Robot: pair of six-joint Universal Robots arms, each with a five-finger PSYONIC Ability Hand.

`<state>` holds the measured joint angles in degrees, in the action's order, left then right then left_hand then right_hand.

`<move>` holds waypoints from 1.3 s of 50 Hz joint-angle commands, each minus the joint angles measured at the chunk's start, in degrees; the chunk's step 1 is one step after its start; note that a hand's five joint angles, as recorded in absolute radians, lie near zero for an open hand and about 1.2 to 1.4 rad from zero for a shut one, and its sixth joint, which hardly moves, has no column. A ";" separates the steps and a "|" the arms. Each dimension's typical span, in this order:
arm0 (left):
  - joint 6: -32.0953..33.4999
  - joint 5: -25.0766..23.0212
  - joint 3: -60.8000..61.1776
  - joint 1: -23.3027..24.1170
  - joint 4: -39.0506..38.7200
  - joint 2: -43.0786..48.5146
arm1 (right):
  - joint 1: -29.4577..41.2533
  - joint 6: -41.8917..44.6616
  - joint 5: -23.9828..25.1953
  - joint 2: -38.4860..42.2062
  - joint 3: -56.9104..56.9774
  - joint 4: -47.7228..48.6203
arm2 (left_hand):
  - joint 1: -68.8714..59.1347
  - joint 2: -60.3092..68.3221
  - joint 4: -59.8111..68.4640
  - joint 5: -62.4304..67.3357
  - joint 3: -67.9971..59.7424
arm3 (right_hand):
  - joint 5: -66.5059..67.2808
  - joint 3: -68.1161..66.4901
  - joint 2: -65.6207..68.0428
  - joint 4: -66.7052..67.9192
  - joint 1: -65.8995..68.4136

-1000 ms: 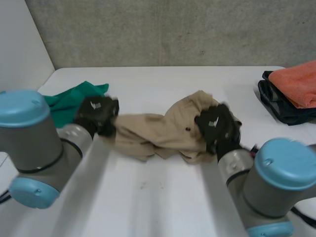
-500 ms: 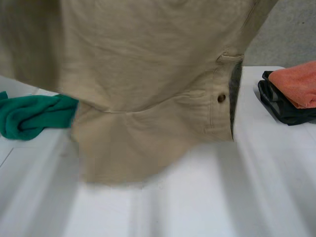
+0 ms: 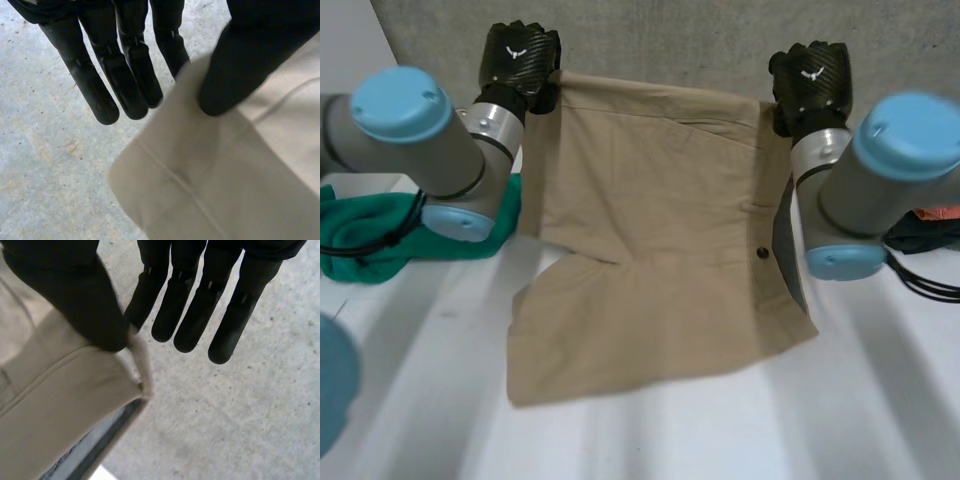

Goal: Fold the laundry.

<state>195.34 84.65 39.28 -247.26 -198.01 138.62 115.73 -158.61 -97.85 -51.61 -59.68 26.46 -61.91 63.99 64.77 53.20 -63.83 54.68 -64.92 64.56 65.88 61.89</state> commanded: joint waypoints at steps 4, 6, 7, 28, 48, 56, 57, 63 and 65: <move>-0.49 0.87 -5.46 0.72 -0.62 5.88 | -0.06 2.26 2.92 4.24 1.85 4.33 | 51.91 -53.99 -54.77 -53.20 53.83 | -54.68 54.92 -54.56 -55.88 -51.89; -0.49 1.57 -2.64 0.98 -0.53 3.51 | -0.33 2.34 3.45 2.66 1.67 0.28 | 51.91 -53.99 -54.77 -53.20 53.83 | -54.68 54.92 -54.56 -55.88 -51.89; -0.40 2.70 1.20 0.99 -0.44 -0.41 | -0.59 2.34 4.41 0.74 1.06 -4.61 | 51.91 -53.99 -54.77 -53.20 53.83 | -54.68 54.92 -54.56 -55.88 -51.89; -0.58 10.80 69.08 7.49 14.32 -40.18 | -12.20 23.08 30.26 -16.69 -37.69 -26.21 | 29.49 -31.57 -32.35 -30.79 31.41 | -36.26 36.50 -36.14 -37.46 -33.47; -0.14 8.16 69.36 6.08 5.01 -27.00 | -13.51 23.17 30.52 -9.04 -40.87 -7.83 | -17.04 14.96 14.18 15.74 -15.12 | 15.32 -15.08 15.44 14.12 18.11; -0.05 8.51 69.71 6.35 5.62 -32.61 | -15.01 22.03 29.65 -11.40 -42.54 -7.38 | -18.09 16.01 15.23 16.80 -16.17 | 15.32 -15.08 15.44 14.12 18.11; 0.04 8.60 69.97 6.35 5.79 -33.75 | -15.27 21.51 29.65 -13.06 -43.15 -8.69 | -18.09 16.01 15.23 16.80 -16.17 | 15.32 -15.08 15.44 14.12 18.11; 0.21 8.25 71.38 7.75 14.21 -44.21 | -17.29 24.13 30.26 -19.57 -44.82 -20.02 | -18.09 16.01 15.23 16.80 -16.17 | 15.32 -15.08 15.44 14.12 18.11; 0.21 7.99 71.55 8.02 21.22 -47.45 | -18.78 27.37 30.44 -23.34 -45.17 -28.25 | -18.09 16.01 15.23 16.80 -16.17 | 15.32 -15.08 15.44 14.12 18.11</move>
<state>195.49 93.14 109.93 -240.28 -189.08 100.36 99.61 -135.90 -67.84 -67.38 -103.61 13.13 -66.66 68.42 68.51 56.20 -68.17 54.78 -67.96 67.38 68.56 61.01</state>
